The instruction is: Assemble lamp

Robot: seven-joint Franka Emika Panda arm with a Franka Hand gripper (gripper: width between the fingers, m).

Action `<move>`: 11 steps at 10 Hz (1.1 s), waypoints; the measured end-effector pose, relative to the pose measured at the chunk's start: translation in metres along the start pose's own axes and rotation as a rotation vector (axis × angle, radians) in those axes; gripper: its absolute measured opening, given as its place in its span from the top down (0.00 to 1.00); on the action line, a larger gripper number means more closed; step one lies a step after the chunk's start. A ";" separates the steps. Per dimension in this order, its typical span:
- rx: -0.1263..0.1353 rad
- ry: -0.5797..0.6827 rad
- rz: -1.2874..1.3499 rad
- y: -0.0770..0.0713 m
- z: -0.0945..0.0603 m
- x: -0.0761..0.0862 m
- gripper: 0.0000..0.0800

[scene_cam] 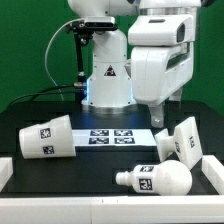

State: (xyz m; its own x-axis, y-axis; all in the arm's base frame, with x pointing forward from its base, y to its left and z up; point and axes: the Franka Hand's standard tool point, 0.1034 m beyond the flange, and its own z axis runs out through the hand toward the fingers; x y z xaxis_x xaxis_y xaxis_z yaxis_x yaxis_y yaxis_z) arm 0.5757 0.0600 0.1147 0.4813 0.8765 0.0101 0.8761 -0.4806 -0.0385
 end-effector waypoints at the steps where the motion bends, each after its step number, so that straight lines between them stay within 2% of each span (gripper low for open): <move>1: -0.003 0.003 -0.001 0.005 0.000 0.001 0.12; 6: 0.001 0.001 -0.004 0.004 0.003 -0.001 0.12; 7: 0.000 0.006 -0.033 0.013 0.011 -0.003 0.12; 9: -0.008 0.024 -0.039 0.044 0.024 0.005 0.12; 11: 0.005 0.025 -0.025 0.040 0.041 0.010 0.12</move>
Offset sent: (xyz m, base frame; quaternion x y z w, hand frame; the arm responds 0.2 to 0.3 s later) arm 0.0000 0.0000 0.0000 0.0000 0.0000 0.0000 1.0000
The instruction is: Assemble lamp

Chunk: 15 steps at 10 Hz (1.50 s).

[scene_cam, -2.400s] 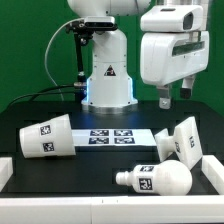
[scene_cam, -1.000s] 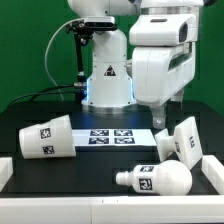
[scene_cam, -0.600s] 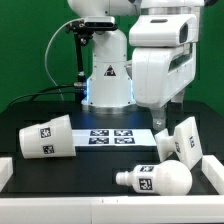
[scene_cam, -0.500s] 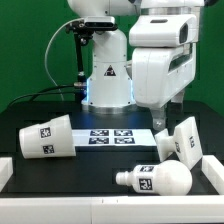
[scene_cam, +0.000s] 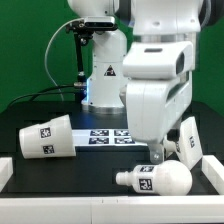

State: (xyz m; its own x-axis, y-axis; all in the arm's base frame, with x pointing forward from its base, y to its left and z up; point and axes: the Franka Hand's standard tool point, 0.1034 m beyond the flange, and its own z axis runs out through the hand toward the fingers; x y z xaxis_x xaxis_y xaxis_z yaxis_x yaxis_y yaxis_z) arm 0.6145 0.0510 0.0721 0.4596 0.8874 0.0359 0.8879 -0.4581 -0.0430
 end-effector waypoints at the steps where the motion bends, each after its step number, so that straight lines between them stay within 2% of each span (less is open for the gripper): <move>1: -0.007 0.008 0.002 -0.002 0.006 0.002 0.12; 3: -0.013 0.016 0.002 -0.005 0.019 0.000 0.12; 4: -0.004 0.013 0.004 -0.006 0.028 -0.001 0.12; 7: -0.005 0.020 -0.012 -0.002 0.042 -0.005 0.12; 9: -0.012 0.023 -0.008 0.000 0.044 -0.007 0.12; 10: -0.012 0.023 -0.007 0.000 0.044 -0.008 0.28; 15: -0.016 0.025 -0.007 0.001 0.042 -0.007 0.31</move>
Offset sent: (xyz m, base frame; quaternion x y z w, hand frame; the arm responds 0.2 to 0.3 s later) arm 0.0042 0.0047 -0.0241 0.0026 0.0236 0.0107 0.9997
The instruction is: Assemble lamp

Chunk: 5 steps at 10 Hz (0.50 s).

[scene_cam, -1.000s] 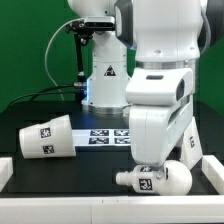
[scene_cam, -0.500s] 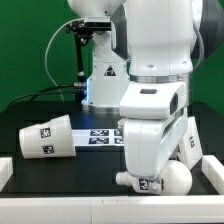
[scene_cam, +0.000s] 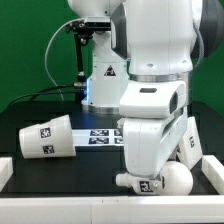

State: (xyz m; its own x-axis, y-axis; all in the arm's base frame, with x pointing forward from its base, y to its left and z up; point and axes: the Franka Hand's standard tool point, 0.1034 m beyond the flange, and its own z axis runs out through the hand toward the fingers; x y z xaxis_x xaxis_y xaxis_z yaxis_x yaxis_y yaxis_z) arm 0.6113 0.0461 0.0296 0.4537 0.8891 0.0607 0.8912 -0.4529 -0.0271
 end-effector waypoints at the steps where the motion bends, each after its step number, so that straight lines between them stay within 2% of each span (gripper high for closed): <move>1: -0.008 0.002 0.007 0.001 -0.003 -0.002 0.32; 2: -0.020 0.002 0.031 0.000 -0.011 -0.010 0.32; 3: -0.015 -0.009 0.099 -0.004 -0.015 -0.020 0.54; 4: -0.007 -0.025 0.179 -0.007 -0.016 -0.031 0.54; 5: 0.001 -0.034 0.193 -0.009 -0.015 -0.035 0.72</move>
Offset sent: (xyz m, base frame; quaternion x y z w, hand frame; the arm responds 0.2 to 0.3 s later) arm -0.0405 -0.0398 0.0129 0.0276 -0.0488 0.2223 0.9734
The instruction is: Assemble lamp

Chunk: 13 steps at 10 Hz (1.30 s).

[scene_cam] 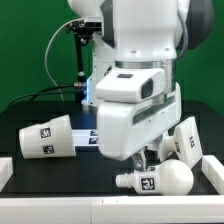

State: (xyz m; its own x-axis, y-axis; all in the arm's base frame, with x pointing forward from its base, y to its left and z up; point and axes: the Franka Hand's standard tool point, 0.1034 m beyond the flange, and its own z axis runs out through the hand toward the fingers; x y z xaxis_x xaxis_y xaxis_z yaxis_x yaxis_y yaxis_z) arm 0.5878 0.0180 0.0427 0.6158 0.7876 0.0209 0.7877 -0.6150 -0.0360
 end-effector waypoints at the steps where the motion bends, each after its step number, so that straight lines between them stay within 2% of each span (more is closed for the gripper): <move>1: -0.001 0.000 0.000 0.000 0.000 0.000 0.92; 2: 0.000 0.000 0.000 0.000 0.000 0.000 0.92; 3: 0.000 0.000 0.000 0.000 0.000 0.000 0.98; 5: -0.007 0.003 -0.013 0.001 -0.001 0.001 0.99; 7: -0.046 0.032 -0.102 0.008 -0.008 0.008 1.00; 9: -0.076 0.048 -0.219 0.016 -0.012 0.010 1.00; 10: -0.082 0.053 -0.223 0.017 -0.011 0.011 1.00; 11: -0.081 0.052 -0.223 0.017 -0.011 0.011 0.87; 12: -0.081 0.052 -0.223 0.017 -0.010 0.011 0.87; 13: -0.080 0.052 -0.223 0.017 -0.010 0.010 0.65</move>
Offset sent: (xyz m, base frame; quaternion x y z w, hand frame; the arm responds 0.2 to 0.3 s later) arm 0.0000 0.0000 0.0000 0.0000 0.0000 0.0000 1.0000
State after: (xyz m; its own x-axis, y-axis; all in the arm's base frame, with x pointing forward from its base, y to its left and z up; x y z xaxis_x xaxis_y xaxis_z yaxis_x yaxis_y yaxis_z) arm 0.6076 0.0155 0.0522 0.4252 0.9024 0.0705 0.9016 -0.4291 0.0549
